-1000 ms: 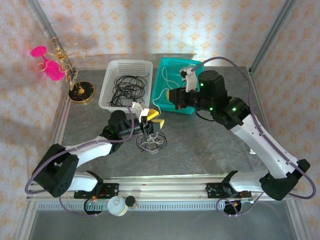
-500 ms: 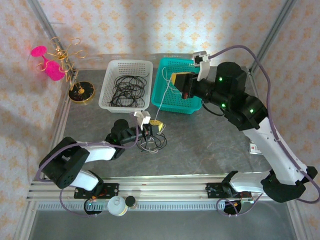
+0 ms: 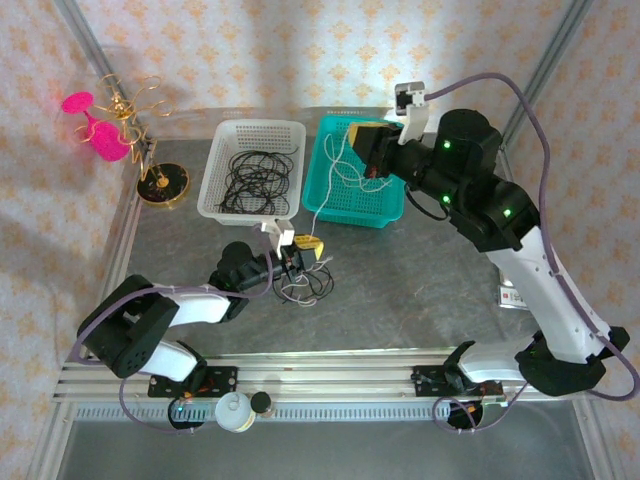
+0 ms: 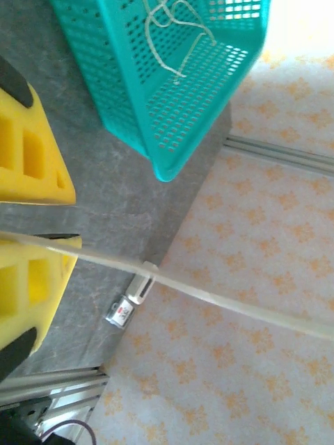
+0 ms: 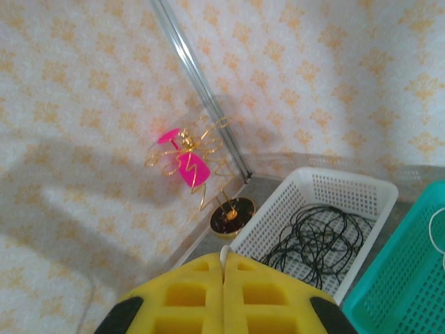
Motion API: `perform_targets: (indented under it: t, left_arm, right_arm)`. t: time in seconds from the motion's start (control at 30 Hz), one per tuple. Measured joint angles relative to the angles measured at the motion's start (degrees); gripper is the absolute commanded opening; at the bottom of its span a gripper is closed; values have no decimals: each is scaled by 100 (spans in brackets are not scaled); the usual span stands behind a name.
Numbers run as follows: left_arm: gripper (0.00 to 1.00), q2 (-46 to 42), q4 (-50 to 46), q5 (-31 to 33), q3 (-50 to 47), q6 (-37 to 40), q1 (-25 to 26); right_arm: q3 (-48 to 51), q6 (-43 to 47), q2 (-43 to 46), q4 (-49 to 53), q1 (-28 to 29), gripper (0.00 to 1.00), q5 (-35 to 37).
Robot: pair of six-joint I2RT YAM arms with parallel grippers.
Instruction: Untangle the cables
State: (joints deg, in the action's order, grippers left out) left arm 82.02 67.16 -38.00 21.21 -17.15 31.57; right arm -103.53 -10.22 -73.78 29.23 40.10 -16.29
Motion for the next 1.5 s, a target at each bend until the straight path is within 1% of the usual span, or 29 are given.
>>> perform_targets:
  t: [0.03, 0.07, 0.1, 0.23, 0.33, 0.43, 0.5, 0.6, 0.67, 0.77, 0.87, 1.0, 1.07, 1.2, 1.23, 1.33, 1.4, 1.47, 1.5]
  left_arm:
    - [30, -39, -61, 11, -2, -46, 0]
    - [42, -81, -90, 37, 0, -87, 0]
    - [48, -118, -107, 59, 9, -98, 0]
    - [51, -140, -212, 81, 190, -103, 0]
    - [59, -76, -210, 79, 350, -105, 0]
    - [69, 98, -142, 70, 461, -114, 0]
    - [72, 249, -48, 26, 498, -129, 0]
    - [75, 466, 352, -125, 483, -173, 0]
    - [77, 575, 798, -227, 376, -216, 0]
    - [77, 719, 1222, -332, 216, -225, 0]
    - [77, 870, 1394, -229, 72, -103, 0]
    - [79, 896, 1338, 85, -55, 234, 0]
    - [80, 898, 1231, 146, -52, 409, 0]
    - [81, 984, 1147, 146, -48, 647, 0]
    - [79, 1040, 1141, 149, -48, 688, 0]
    - [68, 1266, 1091, 221, -44, 802, 0]
    - [57, 1412, 1003, 280, -4, 846, 0]
    - [43, 1515, 881, 330, 87, 890, 0]
    - [39, 1543, 855, 363, 131, 905, 0]
  right_arm:
    - [-2, -7, 2, -96, 0, 0, -2]
    - [-2, -20, 2, -195, 0, 0, -22]
    - [-2, -46, 0, -269, 0, 0, -66]
    - [0, -144, 0, -509, 0, 0, -188]
    - [0, -197, 0, -599, 0, 0, -247]
    - [-59, -264, -13, -619, 0, 0, -326]
    - [-129, -289, -26, -627, 0, 0, -352]
    - [-238, -317, -33, -678, 0, 0, -363]
    - [-310, -323, -33, -732, 0, 0, -356]
    - [-361, -326, -28, -826, 0, 0, -326]
    - [-385, -337, -26, -887, 0, 0, -299]
    - [-483, -376, -26, -918, 0, 0, -293]
    - [-581, -393, -26, -931, 0, 0, -260]
    - [-730, -393, -26, -1069, 0, 0, -151]
    - [-763, -393, -26, -1104, 0, 0, -140]
    - [-835, -413, -26, -1180, 0, 0, -125]
    - [-879, -417, -28, -1189, 0, 0, -127]
    - [-925, -433, -37, -1220, 0, 0, -127]
    - [-944, -433, -39, -1220, 0, 0, -129]
